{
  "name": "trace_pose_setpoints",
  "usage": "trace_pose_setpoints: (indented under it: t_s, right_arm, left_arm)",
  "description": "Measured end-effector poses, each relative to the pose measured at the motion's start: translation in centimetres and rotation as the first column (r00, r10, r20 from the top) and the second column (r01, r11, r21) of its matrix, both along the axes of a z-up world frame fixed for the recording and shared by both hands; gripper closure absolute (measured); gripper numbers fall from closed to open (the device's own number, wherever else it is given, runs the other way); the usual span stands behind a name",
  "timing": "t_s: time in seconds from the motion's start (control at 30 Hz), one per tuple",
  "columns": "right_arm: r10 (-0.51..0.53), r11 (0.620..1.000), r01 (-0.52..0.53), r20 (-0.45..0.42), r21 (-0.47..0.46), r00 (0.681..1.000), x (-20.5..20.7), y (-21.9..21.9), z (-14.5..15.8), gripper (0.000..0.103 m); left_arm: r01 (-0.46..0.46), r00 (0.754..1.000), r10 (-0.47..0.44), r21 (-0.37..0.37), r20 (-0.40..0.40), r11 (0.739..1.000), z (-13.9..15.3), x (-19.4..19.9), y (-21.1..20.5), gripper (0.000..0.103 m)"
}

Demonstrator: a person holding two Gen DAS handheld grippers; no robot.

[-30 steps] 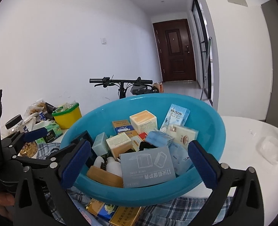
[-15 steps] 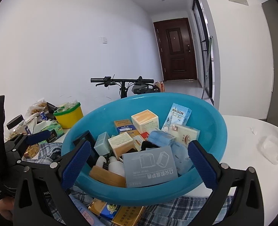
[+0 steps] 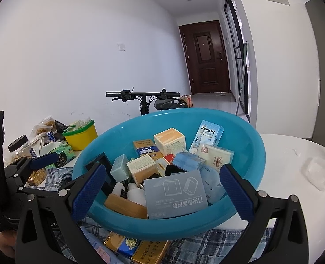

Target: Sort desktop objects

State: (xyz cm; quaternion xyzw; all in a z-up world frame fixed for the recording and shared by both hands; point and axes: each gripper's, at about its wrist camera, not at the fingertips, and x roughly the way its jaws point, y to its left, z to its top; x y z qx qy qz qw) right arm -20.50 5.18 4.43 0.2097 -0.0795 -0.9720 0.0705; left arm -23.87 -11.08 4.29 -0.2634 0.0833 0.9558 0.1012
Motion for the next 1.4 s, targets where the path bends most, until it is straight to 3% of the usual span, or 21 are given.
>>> trace_pose_setpoints:
  t_s: [1.13,1.4]
  right_arm:
    - [0.002,1.0,-0.002,0.002,-0.002,1.0,0.05,-0.06,0.04,0.0]
    - [0.003,1.0,-0.003,-0.004,-0.008,1.0,0.24,-0.2,0.27,0.0]
  left_arm:
    - [0.0,1.0,0.0,-0.003,0.004,1.0,-0.02,0.11,0.07,0.0]
    - [0.01,1.0,-0.011,0.03,0.016,0.999,0.16,0.07,-0.2,0.0]
